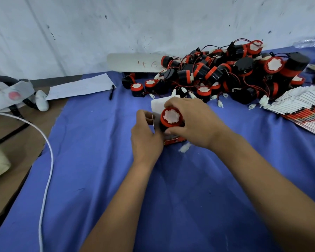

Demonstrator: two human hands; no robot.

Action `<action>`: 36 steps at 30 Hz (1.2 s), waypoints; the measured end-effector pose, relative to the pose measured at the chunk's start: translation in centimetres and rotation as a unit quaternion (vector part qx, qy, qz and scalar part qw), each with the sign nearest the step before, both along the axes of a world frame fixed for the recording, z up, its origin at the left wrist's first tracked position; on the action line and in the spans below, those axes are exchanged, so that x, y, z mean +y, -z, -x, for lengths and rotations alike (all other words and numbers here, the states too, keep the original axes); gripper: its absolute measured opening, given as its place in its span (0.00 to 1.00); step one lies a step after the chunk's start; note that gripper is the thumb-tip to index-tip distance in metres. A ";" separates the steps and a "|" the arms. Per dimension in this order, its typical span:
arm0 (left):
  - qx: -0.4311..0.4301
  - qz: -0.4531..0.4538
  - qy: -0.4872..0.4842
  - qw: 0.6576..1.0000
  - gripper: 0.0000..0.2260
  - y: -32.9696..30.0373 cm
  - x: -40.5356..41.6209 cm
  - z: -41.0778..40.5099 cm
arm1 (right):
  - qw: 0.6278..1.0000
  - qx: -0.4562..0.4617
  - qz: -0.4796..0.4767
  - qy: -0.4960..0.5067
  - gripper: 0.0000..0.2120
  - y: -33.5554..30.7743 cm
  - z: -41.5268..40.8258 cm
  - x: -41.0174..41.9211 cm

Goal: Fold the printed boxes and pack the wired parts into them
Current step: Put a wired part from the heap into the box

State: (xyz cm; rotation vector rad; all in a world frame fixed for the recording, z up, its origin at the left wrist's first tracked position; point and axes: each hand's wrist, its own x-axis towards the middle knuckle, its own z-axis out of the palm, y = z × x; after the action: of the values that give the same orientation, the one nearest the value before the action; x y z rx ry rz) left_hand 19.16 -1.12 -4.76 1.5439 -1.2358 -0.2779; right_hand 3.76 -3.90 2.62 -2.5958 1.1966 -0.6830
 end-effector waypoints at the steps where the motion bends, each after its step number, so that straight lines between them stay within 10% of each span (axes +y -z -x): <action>1: -0.003 0.004 -0.003 1.000 0.05 -0.1 0.0 0.0 | 1.000 0.006 0.009 0.022 0.27 0.3 -0.1 0.0; 20: 0.098 -0.016 0.037 0.994 0.08 -0.1 -0.2 -0.3 | 0.988 0.141 0.033 0.056 0.16 0.0 -0.7 0.7; 36: 0.117 -0.022 0.023 0.993 0.14 -0.4 -0.2 0.2 | 0.995 0.028 0.089 0.043 0.09 -0.9 1.3 1.0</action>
State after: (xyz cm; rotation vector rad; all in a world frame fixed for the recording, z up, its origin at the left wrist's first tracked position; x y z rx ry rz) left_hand 18.93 -1.32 -4.40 1.4750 -1.0872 -0.5050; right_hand 2.46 -2.91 3.51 -2.7373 1.3287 -0.7718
